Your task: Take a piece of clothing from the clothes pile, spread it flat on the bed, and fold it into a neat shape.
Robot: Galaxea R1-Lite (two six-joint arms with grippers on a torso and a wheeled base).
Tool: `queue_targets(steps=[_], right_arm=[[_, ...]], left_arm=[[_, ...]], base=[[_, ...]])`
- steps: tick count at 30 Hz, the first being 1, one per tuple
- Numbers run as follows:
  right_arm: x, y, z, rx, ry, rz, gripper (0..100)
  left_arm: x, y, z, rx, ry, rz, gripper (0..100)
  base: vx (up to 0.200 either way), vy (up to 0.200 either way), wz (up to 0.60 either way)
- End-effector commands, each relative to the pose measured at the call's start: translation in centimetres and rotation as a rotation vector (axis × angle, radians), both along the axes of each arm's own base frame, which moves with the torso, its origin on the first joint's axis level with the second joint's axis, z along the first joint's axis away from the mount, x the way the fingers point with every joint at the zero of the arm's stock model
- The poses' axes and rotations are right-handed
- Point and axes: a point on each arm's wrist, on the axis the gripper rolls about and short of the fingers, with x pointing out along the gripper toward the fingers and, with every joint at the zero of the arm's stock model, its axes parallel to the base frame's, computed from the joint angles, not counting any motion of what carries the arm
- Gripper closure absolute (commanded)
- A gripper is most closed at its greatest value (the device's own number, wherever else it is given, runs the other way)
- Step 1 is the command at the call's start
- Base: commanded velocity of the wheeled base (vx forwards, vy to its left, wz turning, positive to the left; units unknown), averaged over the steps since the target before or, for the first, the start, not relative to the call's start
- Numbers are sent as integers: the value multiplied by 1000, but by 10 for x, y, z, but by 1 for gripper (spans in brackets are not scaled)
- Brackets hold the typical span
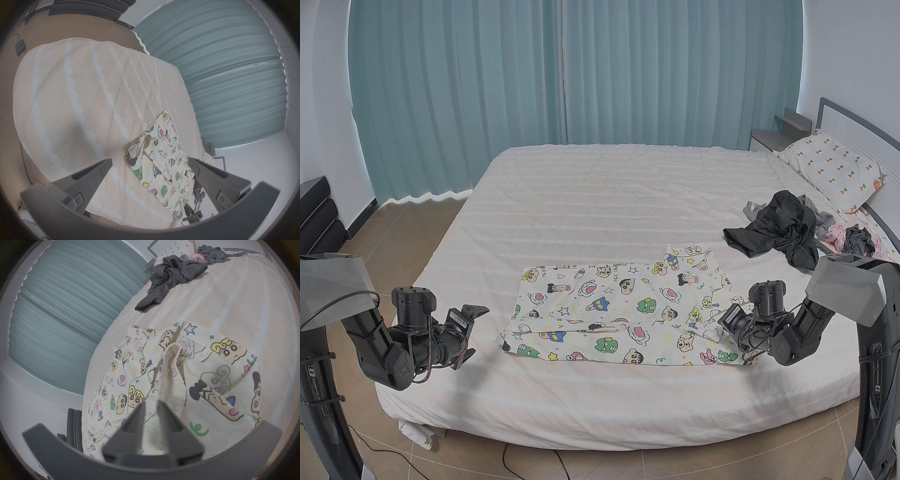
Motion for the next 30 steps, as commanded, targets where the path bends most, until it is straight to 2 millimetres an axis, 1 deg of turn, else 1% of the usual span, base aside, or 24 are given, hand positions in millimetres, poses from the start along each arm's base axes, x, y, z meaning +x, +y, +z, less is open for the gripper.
queue_targets(steps=[1,6,11,15,18,24,25,27,30], right_arm=[[-9,1,11,7,-6,8,100],[-19,5,23,11,-24,21,100],[-26,14,32,10,-40,44,100],[-32,26,48,-15,-77,41,100],[-38,29,57,-29,-70,37,100],[-49,27,54,-67,-37,3,100],[-55,29,52,-76,-22,7,100],[-58,29,50,-79,-11,8,100],[-67,31,48,-87,10,19,100]], left_arm=[[0,0,-1,0,3,1,0],[0,0,-1,0,3,1,0],[0,0,-1,-1,3,0,0],[0,0,-1,-1,3,0,0],[0,0,-1,-3,6,1,0],[0,0,-1,-5,4,2,0],[0,0,-1,-4,4,0,0],[0,0,-1,-6,3,1,0],[0,0,-1,-3,4,1,0]], base=[[0,0,0],[0,0,0],[0,0,0],[0,0,0],[0,0,0],[0,0,0],[0,0,0],[0,0,0],[0,0,0]])
